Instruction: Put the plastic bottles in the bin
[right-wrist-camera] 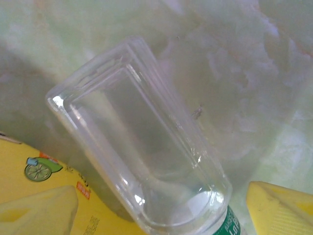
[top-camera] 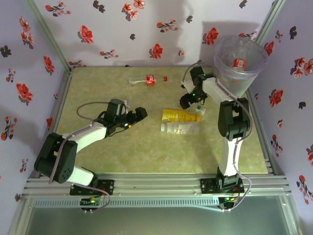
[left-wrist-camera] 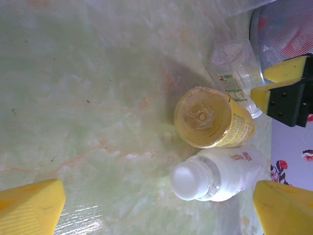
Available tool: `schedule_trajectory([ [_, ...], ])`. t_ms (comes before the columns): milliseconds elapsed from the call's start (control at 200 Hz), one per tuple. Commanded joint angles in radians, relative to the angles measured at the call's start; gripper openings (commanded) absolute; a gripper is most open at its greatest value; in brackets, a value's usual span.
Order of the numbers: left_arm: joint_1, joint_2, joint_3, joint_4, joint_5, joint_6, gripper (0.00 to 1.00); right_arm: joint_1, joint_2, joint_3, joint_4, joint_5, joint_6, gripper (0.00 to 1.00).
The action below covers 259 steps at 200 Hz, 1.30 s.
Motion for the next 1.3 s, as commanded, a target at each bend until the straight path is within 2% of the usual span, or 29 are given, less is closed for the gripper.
schedule_trajectory([
  [0, -0.004, -0.028, 0.035, -0.024, 0.019, 0.036, 0.98, -0.006, 0.036, 0.027, 0.018, -0.004, -0.009, 0.88],
  [280, -0.011, -0.011, 0.045, -0.021, 0.019, 0.032, 1.00, -0.007, 0.103, 0.030, 0.014, -0.019, -0.003, 0.84],
  [730, -0.012, -0.014, 0.049, -0.023, 0.020, 0.029, 1.00, -0.005, 0.119, 0.080, 0.014, -0.005, 0.017, 0.65],
  [1135, -0.014, 0.019, 0.051, -0.002, 0.020, 0.019, 1.00, 0.030, -0.151, 0.181, 0.001, 0.070, 0.068, 0.62],
  [1290, -0.017, 0.027, 0.059, -0.002, 0.020, 0.017, 1.00, 0.028, -0.311, 0.184, 0.084, 0.150, 0.125, 0.61],
])
